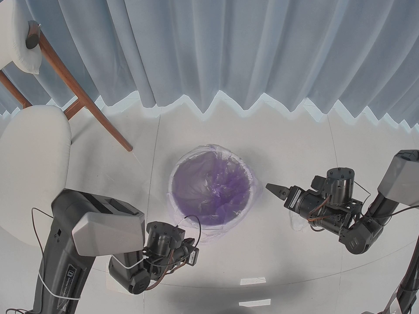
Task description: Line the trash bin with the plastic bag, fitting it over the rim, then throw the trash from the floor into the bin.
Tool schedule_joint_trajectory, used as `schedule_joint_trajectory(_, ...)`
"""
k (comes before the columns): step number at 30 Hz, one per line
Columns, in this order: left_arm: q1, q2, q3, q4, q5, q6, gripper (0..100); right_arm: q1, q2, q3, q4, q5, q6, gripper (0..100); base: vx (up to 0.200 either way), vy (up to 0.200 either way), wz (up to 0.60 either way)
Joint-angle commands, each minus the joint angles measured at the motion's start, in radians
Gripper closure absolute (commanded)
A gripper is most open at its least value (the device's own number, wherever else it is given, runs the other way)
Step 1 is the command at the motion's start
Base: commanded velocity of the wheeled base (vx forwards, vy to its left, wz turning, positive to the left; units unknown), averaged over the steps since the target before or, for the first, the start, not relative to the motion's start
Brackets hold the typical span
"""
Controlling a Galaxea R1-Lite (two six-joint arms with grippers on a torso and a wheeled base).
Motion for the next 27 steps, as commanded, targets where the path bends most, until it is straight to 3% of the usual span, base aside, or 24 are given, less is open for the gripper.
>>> schedule_joint_trajectory(1, -0.006, -0.037, 0.246, -0.208, 0.0, 0.001, 100, 0.003, 0.029, 0.002, -0.001, 0.0, 0.0, 0, 0.0, 0.0, 0.0)
schedule_joint_trajectory(5, 0.0, -0.112, 0.349, -0.237, 0.003, -0.002, 100, 0.006, 0.035, 0.002, -0.001, -0.026, 0.0, 0, 0.0, 0.0, 0.0)
schedule_joint_trajectory(13, 0.038, -0.473, 0.441, -0.236, 0.0, -0.028, 100, 0.005, 0.026, 0.026, -0.001, -0.035, -0.003, 0, 0.0, 0.0, 0.0)
schedule_joint_trajectory(18, 0.04, -0.67, 0.568, -0.236, 0.009, -0.042, 100, -0.011, -0.008, 0.092, -0.027, -0.04, -0.006, 0, 0.0, 0.0, 0.0)
schedule_joint_trajectory(22, 0.064, -0.819, 0.671, -0.23, 0.012, -0.05, 100, -0.075, -0.045, 0.149, -0.073, -0.04, -0.017, 0, 0.0, 0.0, 0.0)
schedule_joint_trajectory(25, 0.135, -0.899, 0.671, -0.231, 0.015, -0.07, 100, -0.195, -0.074, 0.149, -0.069, -0.024, -0.09, 0, 0.0, 0.0, 0.0)
schedule_joint_trajectory(27, 0.156, -0.93, 0.67, -0.231, 0.009, -0.074, 100, -0.265, -0.072, 0.142, -0.056, 0.02, -0.153, 0, 0.0, 0.0, 0.0)
